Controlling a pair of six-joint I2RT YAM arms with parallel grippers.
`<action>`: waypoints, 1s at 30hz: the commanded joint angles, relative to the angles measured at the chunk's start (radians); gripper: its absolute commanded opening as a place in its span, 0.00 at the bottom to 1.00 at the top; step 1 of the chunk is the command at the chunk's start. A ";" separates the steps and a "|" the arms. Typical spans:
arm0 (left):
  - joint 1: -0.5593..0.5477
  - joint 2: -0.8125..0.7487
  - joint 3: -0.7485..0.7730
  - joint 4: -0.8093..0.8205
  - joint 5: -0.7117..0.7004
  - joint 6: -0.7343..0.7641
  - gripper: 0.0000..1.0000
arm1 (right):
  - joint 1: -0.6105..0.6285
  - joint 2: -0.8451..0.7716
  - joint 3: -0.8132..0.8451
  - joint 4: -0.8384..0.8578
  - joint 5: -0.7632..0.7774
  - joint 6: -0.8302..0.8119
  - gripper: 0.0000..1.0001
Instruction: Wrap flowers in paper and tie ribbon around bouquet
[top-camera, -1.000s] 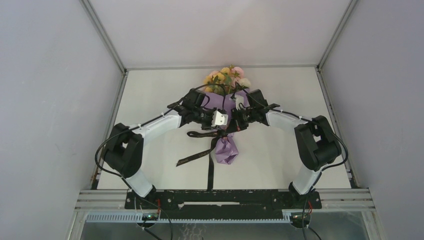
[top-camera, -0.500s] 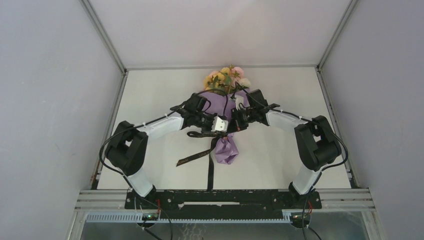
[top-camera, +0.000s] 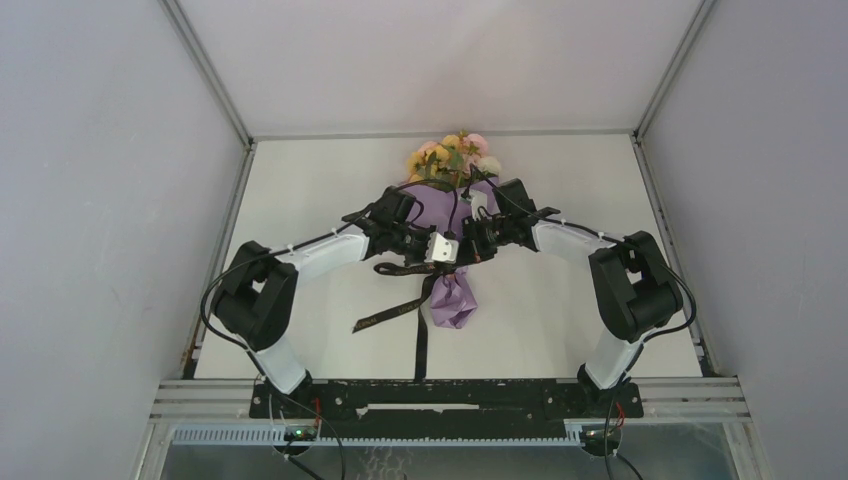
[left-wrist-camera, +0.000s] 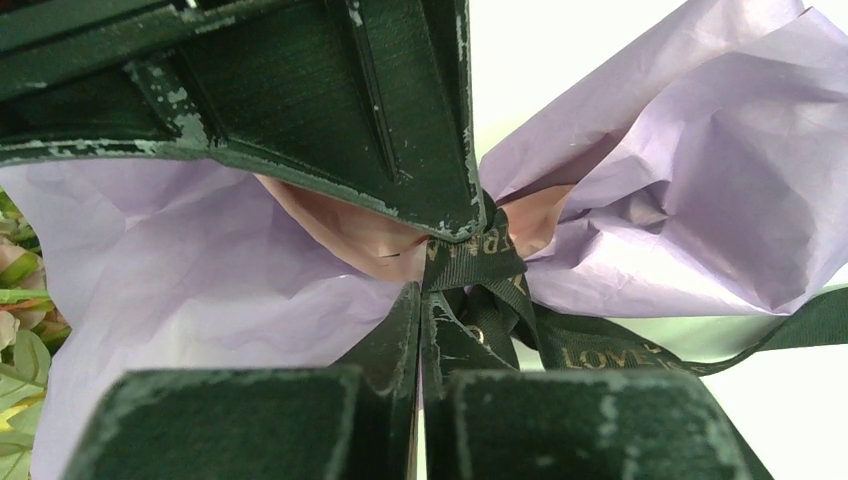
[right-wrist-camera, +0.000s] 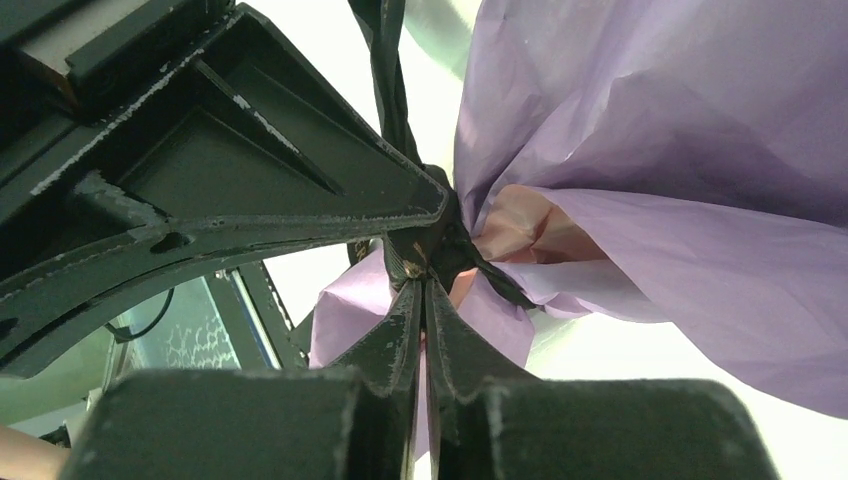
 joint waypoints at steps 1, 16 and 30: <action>0.010 -0.040 -0.019 -0.001 -0.028 0.007 0.00 | -0.010 0.006 0.003 0.011 -0.014 -0.023 0.11; 0.018 -0.069 -0.032 -0.131 -0.018 0.121 0.00 | -0.040 0.010 0.003 0.028 -0.004 0.005 0.00; 0.032 -0.078 -0.003 -0.200 -0.076 0.145 0.30 | -0.044 -0.022 0.004 -0.008 0.029 0.004 0.00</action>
